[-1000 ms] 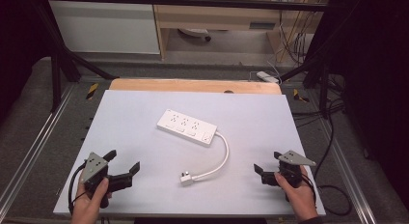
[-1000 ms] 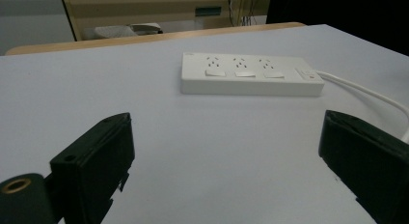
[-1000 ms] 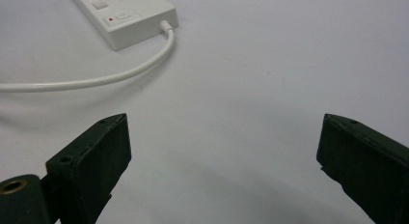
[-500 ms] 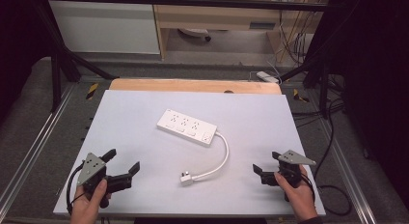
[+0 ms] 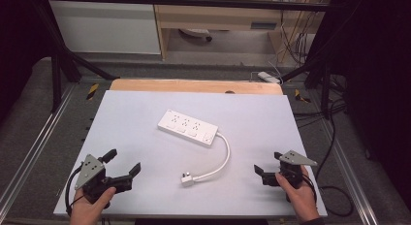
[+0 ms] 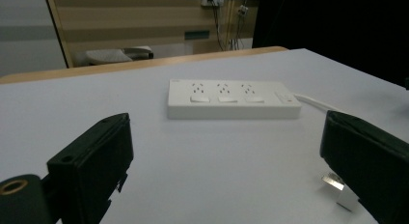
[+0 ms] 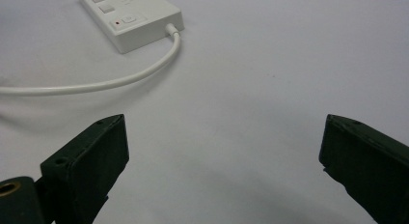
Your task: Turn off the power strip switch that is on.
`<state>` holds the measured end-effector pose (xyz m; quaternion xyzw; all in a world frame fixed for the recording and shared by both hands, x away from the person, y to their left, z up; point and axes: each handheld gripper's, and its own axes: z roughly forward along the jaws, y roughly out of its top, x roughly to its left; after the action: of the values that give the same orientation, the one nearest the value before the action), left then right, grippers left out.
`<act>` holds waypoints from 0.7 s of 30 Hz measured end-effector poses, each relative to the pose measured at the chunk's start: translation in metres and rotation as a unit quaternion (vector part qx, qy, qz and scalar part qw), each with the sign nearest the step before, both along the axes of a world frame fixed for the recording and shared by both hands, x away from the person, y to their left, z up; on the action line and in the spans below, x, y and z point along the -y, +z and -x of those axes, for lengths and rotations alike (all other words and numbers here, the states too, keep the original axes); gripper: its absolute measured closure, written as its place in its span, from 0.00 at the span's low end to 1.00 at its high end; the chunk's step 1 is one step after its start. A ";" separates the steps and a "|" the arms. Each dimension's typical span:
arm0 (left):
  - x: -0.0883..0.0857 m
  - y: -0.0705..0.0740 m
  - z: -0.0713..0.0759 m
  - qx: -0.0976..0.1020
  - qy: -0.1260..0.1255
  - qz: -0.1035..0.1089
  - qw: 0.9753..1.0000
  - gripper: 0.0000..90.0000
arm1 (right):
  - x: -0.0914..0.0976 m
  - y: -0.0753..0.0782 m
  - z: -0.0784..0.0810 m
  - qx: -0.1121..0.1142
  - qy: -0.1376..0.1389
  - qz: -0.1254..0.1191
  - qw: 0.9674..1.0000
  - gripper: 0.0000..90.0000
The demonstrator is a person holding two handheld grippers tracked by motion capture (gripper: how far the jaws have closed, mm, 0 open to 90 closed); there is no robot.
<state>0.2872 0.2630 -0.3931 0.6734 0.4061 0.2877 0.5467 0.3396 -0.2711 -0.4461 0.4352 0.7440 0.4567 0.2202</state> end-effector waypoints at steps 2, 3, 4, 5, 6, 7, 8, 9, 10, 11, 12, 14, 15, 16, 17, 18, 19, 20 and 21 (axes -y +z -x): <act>-0.001 0.002 0.001 0.009 0.003 0.003 1.000 0.05 | 0.000 0.000 0.000 0.000 0.001 0.002 1.000 0.04; -0.001 0.003 0.001 0.010 0.001 0.007 1.000 0.05 | -0.001 0.000 0.000 -0.002 0.002 0.003 1.000 0.04; -0.002 0.004 0.001 0.013 0.005 0.009 1.000 0.05 | -0.001 0.000 0.000 -0.003 0.002 0.004 1.000 0.04; -0.002 0.005 0.002 0.014 0.006 0.013 1.000 0.05 | -0.001 -0.001 0.000 -0.003 0.003 0.006 1.000 0.04; -0.003 0.006 0.002 0.014 0.006 0.016 1.000 0.05 | -0.002 -0.001 0.000 -0.004 0.003 0.007 1.000 0.04; -0.003 0.006 0.002 0.013 0.003 0.022 1.000 0.05 | -0.002 -0.001 0.000 -0.005 0.003 0.009 1.000 0.04; -0.003 0.008 0.002 0.013 0.003 0.023 1.000 0.05 | -0.002 -0.001 0.000 -0.006 0.002 0.010 1.000 0.04; -0.003 0.009 0.002 0.013 0.003 0.027 1.000 0.05 | -0.002 -0.002 0.000 -0.008 0.001 0.011 1.000 0.04; -0.003 0.009 0.002 0.013 0.003 0.027 1.000 0.05 | -0.003 -0.002 0.000 -0.012 -0.001 0.011 1.000 0.04; -0.002 0.013 0.002 0.013 0.001 0.033 0.999 0.05 | -0.003 -0.002 0.000 -0.012 0.000 0.013 1.000 0.04; -0.002 0.015 0.002 0.013 -0.001 0.036 0.999 0.05 | -0.002 -0.002 -0.001 -0.011 -0.001 0.015 1.000 0.04; -0.002 0.018 0.001 0.011 -0.004 0.042 0.999 0.05 | -0.002 -0.003 -0.001 -0.012 -0.002 0.017 1.000 0.04; -0.002 0.018 0.001 0.011 -0.004 0.042 0.999 0.05 | -0.002 -0.003 -0.001 -0.012 -0.003 0.018 1.000 0.04; -0.002 0.021 0.001 0.010 -0.005 0.042 0.999 0.05 | -0.002 -0.003 -0.001 -0.013 -0.004 0.018 1.000 0.04; -0.001 0.022 0.000 0.008 -0.007 0.047 0.999 0.05 | -0.002 -0.003 -0.001 -0.014 -0.005 0.018 1.000 0.04; -0.001 0.023 0.000 0.007 -0.008 0.048 0.999 0.05 | -0.002 -0.003 -0.001 -0.015 -0.005 0.018 1.000 0.04; -0.001 0.025 -0.001 0.006 -0.008 0.048 0.999 0.05 | -0.002 -0.003 -0.001 -0.016 -0.006 0.019 1.000 0.04; 0.000 0.026 -0.001 0.006 -0.010 0.047 0.999 0.05 | -0.002 -0.003 -0.001 -0.017 -0.007 0.018 1.000 0.04; 0.000 0.028 -0.002 0.003 -0.011 0.049 0.999 0.05 | -0.003 -0.003 -0.001 -0.019 -0.007 0.016 1.000 0.04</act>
<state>0.2893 0.2627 -0.3654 0.6490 0.4105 0.2635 0.5838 0.3409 -0.2686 -0.4491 0.4457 0.7522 0.4344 0.2162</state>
